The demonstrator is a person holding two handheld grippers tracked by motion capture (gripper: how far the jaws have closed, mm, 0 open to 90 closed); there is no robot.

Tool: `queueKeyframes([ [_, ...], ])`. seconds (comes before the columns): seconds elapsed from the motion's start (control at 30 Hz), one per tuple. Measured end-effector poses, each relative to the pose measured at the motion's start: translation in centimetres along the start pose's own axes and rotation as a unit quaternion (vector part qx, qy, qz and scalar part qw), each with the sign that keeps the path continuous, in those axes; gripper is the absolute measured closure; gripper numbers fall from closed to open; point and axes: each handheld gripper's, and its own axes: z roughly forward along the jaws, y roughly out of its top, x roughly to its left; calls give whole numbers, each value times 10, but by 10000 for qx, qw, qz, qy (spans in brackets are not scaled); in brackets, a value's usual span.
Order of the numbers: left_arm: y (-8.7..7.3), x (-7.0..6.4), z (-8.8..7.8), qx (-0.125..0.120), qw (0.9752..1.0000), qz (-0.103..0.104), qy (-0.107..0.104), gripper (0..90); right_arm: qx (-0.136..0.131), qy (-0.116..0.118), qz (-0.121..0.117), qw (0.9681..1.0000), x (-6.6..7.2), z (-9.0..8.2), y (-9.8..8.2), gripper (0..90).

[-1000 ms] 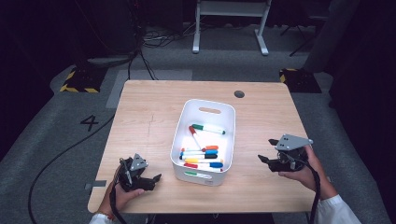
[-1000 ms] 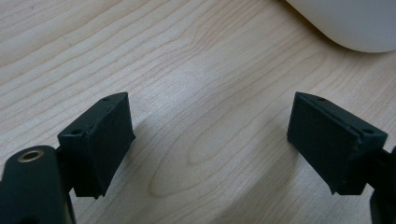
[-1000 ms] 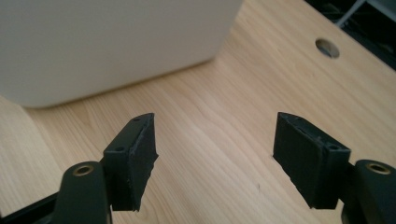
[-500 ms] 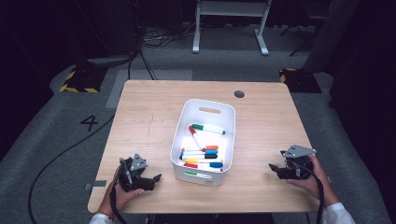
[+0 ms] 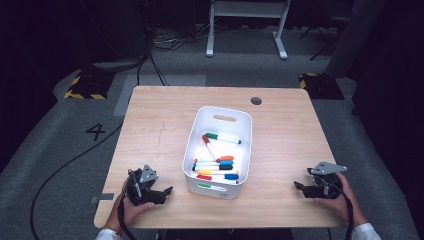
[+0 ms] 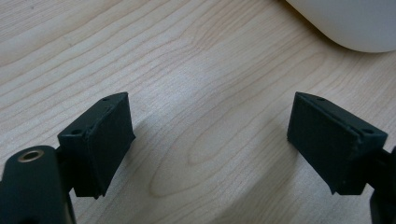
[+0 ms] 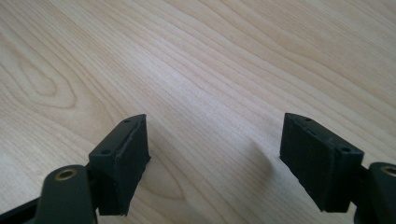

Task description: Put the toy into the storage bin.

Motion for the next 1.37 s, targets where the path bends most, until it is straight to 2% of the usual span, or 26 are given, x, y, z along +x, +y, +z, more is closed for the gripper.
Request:
queueKeyframes([
  [0.07, 0, 0, 0, 0, 10000, 3, 6, 144, -100, 51, 165, 9998, -3, -1, -5, 226],
  [0.13, 0, 0, 0, -4, 10000, -1, 6, 144, -113, 64, 183, 9997, -4, -1, -7, 222],
  [0.27, 0, 0, 0, -4, 10000, 4, 5, 144, -303, 199, 454, 9983, -10, -2, -17, 201],
  [0.33, 0, 0, 0, -4, 10000, -4, 7, 144, -332, 210, 501, 9980, -11, -2, -19, 198],
  [0.37, 0, 0, 0, -11, 10000, -1, 4, 144, -488, 240, 529, 9971, -12, -2, -22, 198],
  [1.37, 0, 1, 1, -2, 10000, 39, -24, 143, -503, 213, 525, 9971, -12, -2, -23, 199],
])
